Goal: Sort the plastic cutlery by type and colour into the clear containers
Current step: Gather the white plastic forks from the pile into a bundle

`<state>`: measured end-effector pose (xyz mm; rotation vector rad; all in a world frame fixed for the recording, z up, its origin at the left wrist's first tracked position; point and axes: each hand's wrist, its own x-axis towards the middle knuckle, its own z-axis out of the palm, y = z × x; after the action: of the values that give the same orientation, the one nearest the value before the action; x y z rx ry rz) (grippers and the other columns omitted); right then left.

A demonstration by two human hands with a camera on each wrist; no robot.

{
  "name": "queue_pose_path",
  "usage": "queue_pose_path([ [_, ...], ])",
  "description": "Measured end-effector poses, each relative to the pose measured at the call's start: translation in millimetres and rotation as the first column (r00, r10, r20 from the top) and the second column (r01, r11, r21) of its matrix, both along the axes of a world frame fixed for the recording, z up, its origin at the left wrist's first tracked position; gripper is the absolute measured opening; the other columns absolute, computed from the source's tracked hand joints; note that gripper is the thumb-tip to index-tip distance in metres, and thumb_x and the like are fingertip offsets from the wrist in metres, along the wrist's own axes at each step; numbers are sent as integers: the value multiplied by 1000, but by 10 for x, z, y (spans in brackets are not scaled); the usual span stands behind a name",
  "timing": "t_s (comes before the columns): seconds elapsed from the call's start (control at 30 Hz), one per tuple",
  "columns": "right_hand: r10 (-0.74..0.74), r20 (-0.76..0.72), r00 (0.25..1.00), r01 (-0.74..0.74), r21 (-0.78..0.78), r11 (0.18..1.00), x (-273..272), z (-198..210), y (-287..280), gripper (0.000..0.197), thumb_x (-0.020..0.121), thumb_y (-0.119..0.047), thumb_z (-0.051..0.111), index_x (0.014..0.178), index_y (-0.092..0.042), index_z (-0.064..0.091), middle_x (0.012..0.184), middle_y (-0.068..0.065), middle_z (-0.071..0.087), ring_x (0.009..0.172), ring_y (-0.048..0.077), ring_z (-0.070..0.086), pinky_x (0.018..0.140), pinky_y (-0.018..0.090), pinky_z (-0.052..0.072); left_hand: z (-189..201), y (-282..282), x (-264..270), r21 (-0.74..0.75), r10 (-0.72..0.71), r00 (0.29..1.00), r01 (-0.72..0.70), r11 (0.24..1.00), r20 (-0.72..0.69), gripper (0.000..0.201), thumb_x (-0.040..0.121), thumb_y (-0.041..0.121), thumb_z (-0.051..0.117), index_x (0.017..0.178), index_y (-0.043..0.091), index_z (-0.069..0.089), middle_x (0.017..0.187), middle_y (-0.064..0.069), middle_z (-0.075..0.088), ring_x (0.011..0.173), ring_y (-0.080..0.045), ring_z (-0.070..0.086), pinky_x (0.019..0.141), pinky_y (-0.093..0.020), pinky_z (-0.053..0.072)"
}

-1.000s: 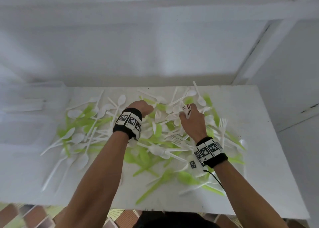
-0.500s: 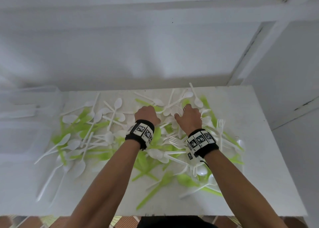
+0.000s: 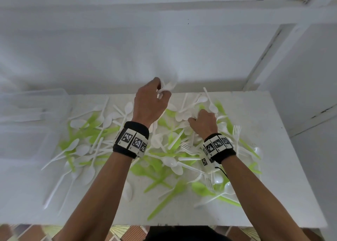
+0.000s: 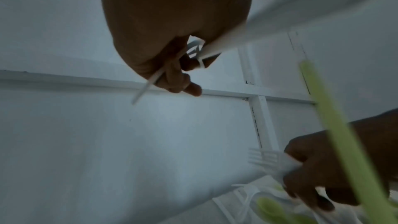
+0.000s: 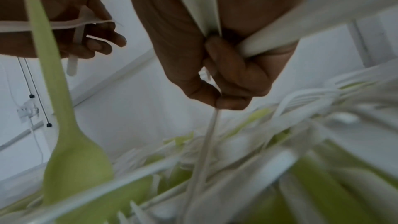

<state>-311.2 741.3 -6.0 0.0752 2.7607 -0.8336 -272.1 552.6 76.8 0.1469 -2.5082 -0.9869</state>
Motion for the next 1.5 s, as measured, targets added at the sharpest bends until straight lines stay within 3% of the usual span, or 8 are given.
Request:
queue_pose_path([
  [0.17,-61,-24,998,55,-196,979,58,184,95,30,84,-38,51,76,-9,54,76,7,65,79,33,57,71,33,40,-194,-20,-11,385,-257,962,205,900,89,23,97,4,43,89,19,27,68,-4,62,58,-18,52,58,-34,43],
  [0.3,-170,-72,983,133,-361,923,147,419,199,27,82,-35,46,68,-12,54,68,3,61,67,26,52,69,35,39,-568,59,-54,534,-416,872,230,813,257,19,102,23,49,107,20,31,91,-7,53,83,-16,51,73,-36,46],
  [0.47,-270,-111,956,140,-636,759,290,706,316,26,86,-28,43,71,-6,47,61,3,50,56,20,46,56,36,43,-939,219,-123,107,-280,825,262,959,491,31,89,47,69,91,19,57,87,2,66,80,-21,62,73,-37,50],
  [0.67,-171,-130,977,4,-786,618,528,1054,429,18,94,-8,45,89,-25,51,64,1,45,47,8,37,45,24,33,-1070,442,-176,-287,-58,797,282,915,601,40,90,48,63,118,19,65,112,-2,68,108,-26,63,87,-35,48],
  [1.03,230,-304,924,-304,-222,927,771,437,472,16,87,-31,75,80,-17,71,62,-5,64,57,9,59,59,29,48,-847,389,-140,-279,-78,834,269,922,547,19,91,34,59,93,15,58,89,-5,60,94,-34,62,70,-33,38],
  [1.27,524,-34,851,-489,312,814,892,-21,398,27,92,-31,64,110,-12,62,112,5,61,108,29,58,82,35,43,-736,241,-127,-142,-81,868,172,975,489,46,93,54,56,102,9,62,94,-13,66,95,-37,62,75,-39,43],
  [1.37,516,-18,857,-469,388,793,920,-63,381,23,96,-25,60,114,-10,61,115,8,59,109,31,58,82,36,44,-700,226,-60,-100,-126,856,202,974,502,48,98,53,52,63,21,44,63,-1,53,74,-33,58,65,-35,35],
  [1.5,524,-26,851,-456,459,763,924,-49,360,15,94,-15,59,106,-9,66,107,7,61,99,31,62,70,35,39,-713,252,39,-51,-266,806,342,938,528,43,99,52,51,65,27,43,61,5,49,68,-27,54,61,-33,32],
])
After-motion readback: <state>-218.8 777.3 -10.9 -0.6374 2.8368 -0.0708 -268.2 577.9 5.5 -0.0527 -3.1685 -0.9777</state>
